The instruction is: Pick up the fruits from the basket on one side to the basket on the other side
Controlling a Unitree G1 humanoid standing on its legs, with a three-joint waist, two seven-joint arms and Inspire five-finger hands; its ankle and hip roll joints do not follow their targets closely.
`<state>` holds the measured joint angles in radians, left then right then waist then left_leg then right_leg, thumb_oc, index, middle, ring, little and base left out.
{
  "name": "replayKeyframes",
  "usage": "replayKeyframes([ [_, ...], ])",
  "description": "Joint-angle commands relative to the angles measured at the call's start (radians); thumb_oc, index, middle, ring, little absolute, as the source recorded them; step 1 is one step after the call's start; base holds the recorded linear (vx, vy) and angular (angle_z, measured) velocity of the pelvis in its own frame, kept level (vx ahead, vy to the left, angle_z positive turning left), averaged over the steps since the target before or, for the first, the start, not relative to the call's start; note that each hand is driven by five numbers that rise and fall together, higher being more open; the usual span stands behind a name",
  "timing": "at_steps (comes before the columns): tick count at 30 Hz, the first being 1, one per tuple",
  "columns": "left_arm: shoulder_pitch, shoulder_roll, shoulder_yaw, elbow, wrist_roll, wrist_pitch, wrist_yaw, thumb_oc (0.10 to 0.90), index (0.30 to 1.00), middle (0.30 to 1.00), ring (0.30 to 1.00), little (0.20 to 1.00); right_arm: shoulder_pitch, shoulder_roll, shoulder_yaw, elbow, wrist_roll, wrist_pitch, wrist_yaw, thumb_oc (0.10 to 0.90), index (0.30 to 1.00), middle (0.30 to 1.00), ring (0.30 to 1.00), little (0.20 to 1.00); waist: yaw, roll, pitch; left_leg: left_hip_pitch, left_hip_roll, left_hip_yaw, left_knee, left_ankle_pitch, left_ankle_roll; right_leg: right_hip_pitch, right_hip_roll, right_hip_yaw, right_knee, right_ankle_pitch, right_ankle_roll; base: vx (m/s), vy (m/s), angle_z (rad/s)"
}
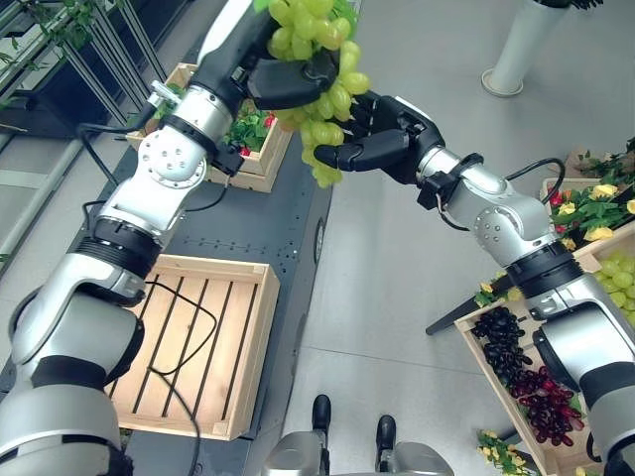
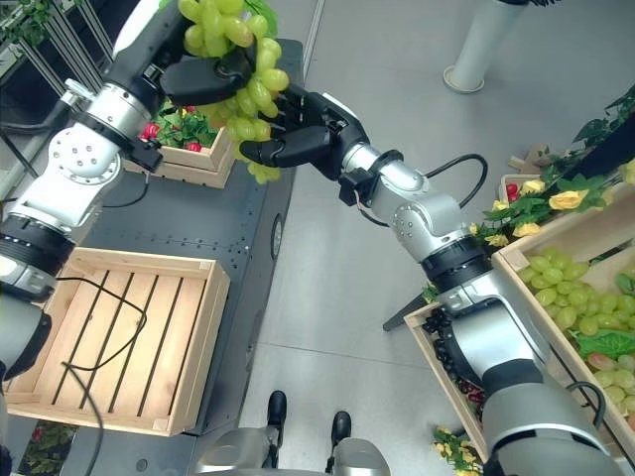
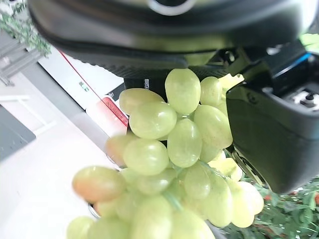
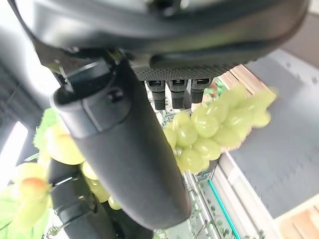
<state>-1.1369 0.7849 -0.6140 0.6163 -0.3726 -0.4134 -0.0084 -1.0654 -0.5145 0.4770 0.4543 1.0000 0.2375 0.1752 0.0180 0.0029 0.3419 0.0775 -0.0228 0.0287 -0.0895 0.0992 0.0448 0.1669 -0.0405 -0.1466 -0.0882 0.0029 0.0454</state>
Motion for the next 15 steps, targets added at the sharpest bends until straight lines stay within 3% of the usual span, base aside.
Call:
replayKeyframes([
  [1,-0.041,-0.109,0.025,0.128,-0.124,-0.062,0.037,0.4,0.3,0.3,0.3,0.3,-0.001,0.094,0.007,0.093,0.144,-0.041,0.011,0.8,0.9,0.9,0.9,0.9,-0.002,0.001,-0.325,0.042,-0.039,-0.004,0.002,-0.147,-0.041,-0.049,0.024,0.001,0.001,-0.015,0.0,0.0,0.0,0.0],
  [8,-0.037,-0.165,0.025,0.118,-0.157,-0.079,0.032,0.4,0.3,0.3,0.3,0.3,-0.005,0.15,0.023,0.137,0.207,-0.001,0.024,0.8,0.9,0.9,0.9,0.9,0.0,0.0,-0.328,0.045,-0.037,-0.003,0.002,-0.149,-0.041,-0.045,0.024,-0.003,0.001,-0.021,-0.003,0.0,-0.003,-0.02],
  [15,-0.035,-0.214,0.022,0.108,-0.167,-0.062,0.03,0.4,0.3,0.3,0.3,0.3,-0.023,0.202,0.025,0.137,0.268,-0.047,0.012,0.8,0.9,0.9,0.9,0.9,0.005,-0.001,-0.329,0.047,-0.035,-0.004,0.002,-0.151,-0.039,-0.041,0.025,-0.007,0.001,-0.026,-0.006,0.0,-0.001,0.0],
])
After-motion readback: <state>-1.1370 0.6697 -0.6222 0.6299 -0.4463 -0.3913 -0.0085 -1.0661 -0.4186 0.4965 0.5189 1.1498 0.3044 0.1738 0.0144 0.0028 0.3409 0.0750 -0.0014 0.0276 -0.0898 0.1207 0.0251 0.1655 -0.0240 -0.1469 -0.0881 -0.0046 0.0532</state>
